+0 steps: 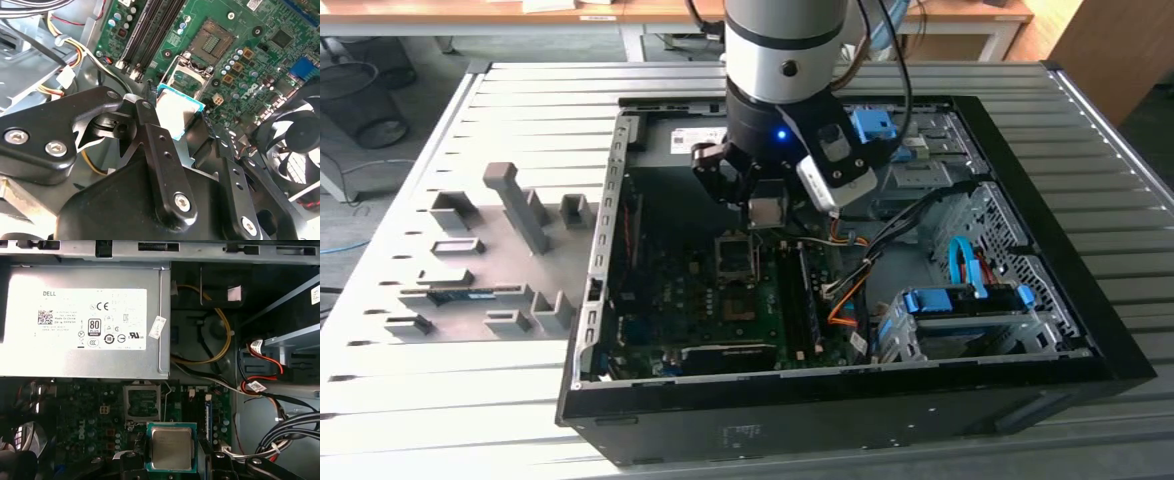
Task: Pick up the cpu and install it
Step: 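Pick up the cpu and move it towards the insertion slot, then place the cpu into insertion slot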
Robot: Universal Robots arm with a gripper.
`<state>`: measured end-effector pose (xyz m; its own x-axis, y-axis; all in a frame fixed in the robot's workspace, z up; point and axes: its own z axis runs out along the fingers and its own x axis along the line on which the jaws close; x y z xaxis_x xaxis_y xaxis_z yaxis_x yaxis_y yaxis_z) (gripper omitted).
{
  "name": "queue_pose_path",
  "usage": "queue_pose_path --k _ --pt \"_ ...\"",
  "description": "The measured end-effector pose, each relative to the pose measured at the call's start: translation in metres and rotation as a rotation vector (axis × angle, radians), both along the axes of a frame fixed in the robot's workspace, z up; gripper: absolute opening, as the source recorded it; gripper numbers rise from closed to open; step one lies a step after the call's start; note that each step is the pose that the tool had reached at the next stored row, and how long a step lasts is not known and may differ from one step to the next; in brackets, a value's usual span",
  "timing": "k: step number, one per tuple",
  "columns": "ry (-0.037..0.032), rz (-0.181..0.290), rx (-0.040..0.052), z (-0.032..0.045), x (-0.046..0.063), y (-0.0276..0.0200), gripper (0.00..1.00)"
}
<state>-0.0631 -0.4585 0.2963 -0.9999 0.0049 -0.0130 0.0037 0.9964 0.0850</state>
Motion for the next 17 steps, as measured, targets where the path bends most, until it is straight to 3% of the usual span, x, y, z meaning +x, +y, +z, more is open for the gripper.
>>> queue_pose_path --k 8,17 --pt "0.0 0.0 0.0001 -0.0145 -0.001 0.0 0.47" --pt "0.0 0.0 0.0 -0.0154 -0.001 0.0 0.47"
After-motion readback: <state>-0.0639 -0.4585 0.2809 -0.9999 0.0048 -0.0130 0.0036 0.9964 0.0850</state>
